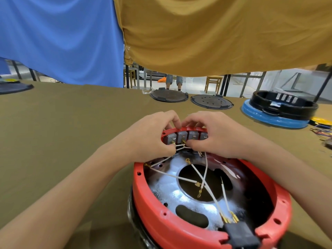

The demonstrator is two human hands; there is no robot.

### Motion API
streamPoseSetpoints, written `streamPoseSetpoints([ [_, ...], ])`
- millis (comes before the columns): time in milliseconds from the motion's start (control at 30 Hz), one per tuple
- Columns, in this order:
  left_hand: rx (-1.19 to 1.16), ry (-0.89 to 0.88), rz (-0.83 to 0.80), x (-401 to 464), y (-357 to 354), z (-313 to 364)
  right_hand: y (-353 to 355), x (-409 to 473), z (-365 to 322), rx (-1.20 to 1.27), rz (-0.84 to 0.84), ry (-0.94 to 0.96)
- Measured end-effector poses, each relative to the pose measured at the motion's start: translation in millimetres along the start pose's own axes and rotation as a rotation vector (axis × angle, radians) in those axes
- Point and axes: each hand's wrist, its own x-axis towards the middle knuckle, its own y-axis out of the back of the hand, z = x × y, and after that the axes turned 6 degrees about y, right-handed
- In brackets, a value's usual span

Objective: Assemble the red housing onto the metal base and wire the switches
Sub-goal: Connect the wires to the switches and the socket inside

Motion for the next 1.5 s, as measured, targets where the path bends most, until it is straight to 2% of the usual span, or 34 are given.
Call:
streamPoseSetpoints([
  [433, 0.047, -0.012, 0.021, 1, 0, 2, 1, 0, -2, -0.073, -0.039, 0.046],
  [867, 0.16, -0.018, 0.037, 1, 1, 2, 7, 4, -8, -0.303, -0.119, 0.12],
  [1000, 0.105, 0.022, 0.025, 1, 0, 1, 5, 3, -7, -0.244, -0.098, 0.094],
  [1267, 0.042, 0.079, -0.022, 2, 0, -2, 0, 0, 0, 0.03, -0.081, -0.022],
  [1500, 0.0, 0.093, -0.033, 5, 1, -6, 2, 4, 7, 0.05, -0.115, -0.059],
])
